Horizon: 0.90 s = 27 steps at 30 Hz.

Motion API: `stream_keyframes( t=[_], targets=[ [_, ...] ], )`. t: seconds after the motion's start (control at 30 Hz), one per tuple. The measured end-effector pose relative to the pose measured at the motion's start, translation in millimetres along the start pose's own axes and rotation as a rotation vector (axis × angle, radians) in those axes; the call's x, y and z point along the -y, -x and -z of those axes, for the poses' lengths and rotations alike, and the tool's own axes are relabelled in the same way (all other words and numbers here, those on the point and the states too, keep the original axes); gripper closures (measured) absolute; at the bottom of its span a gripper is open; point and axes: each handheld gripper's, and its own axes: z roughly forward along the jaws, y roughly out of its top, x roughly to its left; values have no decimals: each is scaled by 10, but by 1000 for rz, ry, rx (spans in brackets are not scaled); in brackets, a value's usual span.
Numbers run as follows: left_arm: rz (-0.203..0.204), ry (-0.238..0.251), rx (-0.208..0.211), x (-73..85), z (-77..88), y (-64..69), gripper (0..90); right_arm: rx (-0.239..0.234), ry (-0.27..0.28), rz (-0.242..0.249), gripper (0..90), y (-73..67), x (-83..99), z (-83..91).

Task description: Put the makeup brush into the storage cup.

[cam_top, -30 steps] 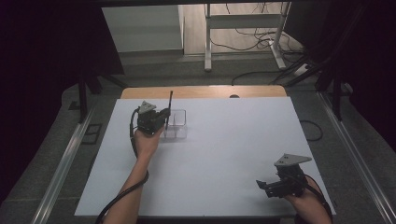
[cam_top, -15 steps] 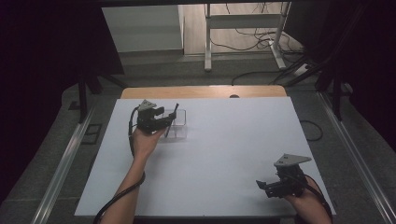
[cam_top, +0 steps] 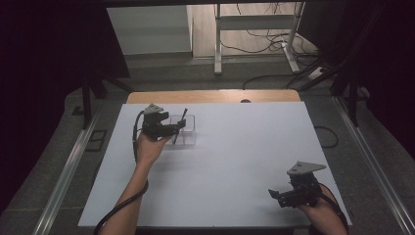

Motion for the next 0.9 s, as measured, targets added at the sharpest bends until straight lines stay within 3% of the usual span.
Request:
stream_keyframes(
  t=[0.9],
  targets=[
    [-58, -23, 40, 20, 104, 148, 73, -4, -3, 0, 39, -2, -4, -7]
  ],
)
